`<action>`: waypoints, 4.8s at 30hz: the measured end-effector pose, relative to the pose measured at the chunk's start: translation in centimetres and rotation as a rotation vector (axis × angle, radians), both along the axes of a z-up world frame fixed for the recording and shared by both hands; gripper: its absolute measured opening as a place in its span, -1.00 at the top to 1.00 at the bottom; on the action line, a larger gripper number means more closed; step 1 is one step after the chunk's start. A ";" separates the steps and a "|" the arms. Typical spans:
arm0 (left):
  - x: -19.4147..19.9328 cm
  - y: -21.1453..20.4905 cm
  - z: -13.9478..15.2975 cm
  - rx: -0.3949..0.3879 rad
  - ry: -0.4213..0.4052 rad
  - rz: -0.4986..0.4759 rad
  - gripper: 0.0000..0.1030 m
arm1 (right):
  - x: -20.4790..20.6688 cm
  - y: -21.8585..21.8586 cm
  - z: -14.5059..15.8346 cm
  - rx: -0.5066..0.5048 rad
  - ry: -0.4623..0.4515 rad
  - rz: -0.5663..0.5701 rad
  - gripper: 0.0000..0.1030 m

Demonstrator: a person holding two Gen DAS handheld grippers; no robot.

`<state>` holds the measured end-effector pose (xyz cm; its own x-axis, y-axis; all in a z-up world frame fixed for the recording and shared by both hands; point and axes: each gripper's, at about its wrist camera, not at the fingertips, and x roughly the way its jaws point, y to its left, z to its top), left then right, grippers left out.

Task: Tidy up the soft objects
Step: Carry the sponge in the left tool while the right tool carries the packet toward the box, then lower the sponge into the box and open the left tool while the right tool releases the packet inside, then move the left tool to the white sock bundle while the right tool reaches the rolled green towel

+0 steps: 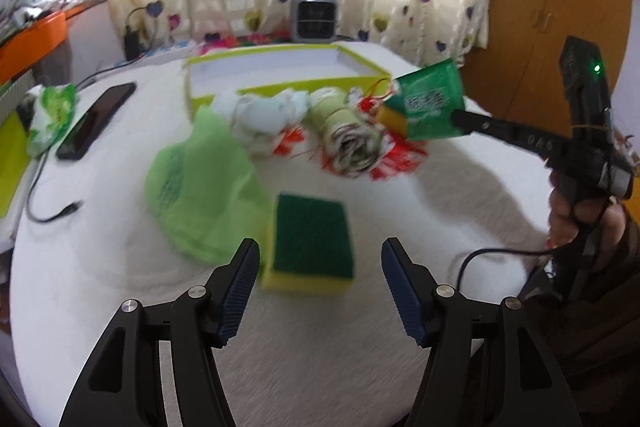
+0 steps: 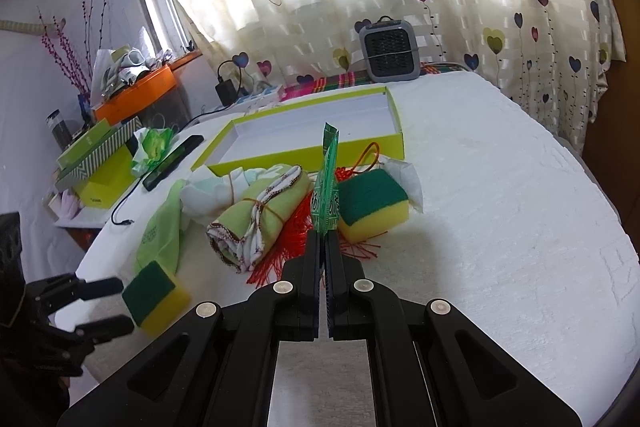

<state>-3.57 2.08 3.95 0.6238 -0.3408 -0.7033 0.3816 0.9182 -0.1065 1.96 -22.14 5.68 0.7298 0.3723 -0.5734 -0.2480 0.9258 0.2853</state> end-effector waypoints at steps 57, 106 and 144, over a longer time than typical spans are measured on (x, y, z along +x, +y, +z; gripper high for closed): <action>17.7 0.4 6.2 -0.053 -0.050 0.112 0.09 | 10.5 0.6 4.7 -0.024 -0.026 0.059 0.96; 29.5 -0.2 -0.3 0.027 0.137 0.180 0.07 | 23.2 -0.3 -1.9 0.065 0.285 0.007 0.59; 20.1 3.0 4.3 -0.019 0.001 0.214 -0.13 | 14.5 1.2 1.6 0.054 0.140 0.044 0.05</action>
